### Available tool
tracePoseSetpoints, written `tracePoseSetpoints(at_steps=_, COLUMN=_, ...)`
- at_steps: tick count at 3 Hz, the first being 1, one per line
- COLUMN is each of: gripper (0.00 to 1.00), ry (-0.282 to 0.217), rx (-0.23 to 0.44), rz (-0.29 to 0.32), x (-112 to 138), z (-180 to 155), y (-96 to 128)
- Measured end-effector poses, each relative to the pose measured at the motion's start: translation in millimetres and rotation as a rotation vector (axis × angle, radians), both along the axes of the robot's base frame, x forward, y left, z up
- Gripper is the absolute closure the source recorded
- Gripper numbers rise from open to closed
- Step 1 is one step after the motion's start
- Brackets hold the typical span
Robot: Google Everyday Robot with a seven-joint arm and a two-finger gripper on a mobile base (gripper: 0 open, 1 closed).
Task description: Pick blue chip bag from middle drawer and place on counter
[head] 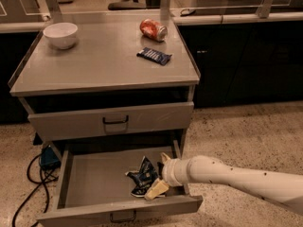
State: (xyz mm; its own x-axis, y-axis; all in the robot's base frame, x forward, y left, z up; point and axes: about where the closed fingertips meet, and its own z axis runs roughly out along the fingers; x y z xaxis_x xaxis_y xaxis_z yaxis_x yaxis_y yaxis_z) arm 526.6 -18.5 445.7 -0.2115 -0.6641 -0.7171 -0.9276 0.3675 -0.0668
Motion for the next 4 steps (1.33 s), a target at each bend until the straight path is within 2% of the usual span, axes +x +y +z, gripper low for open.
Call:
tracePoseSetpoints(at_steps=1, gripper=0.0, ry=-0.013, rx=0.018, rz=-0.007, x=14.8, z=-1.2, y=-1.1)
tracePoseSetpoints(at_steps=2, gripper=0.0, ry=-0.047, rx=0.069, rz=-0.037, x=47.7, z=10.2, y=-6.4)
tracePoseSetpoints(at_steps=3, gripper=0.0, ry=-0.056, rx=0.071, rz=-0.044, x=54.2, z=13.1, y=-8.2)
tracePoseSetpoints(at_steps=4, gripper=0.0, ry=-0.032, rx=0.067, rz=-0.037, x=58.9, z=3.8, y=-3.9)
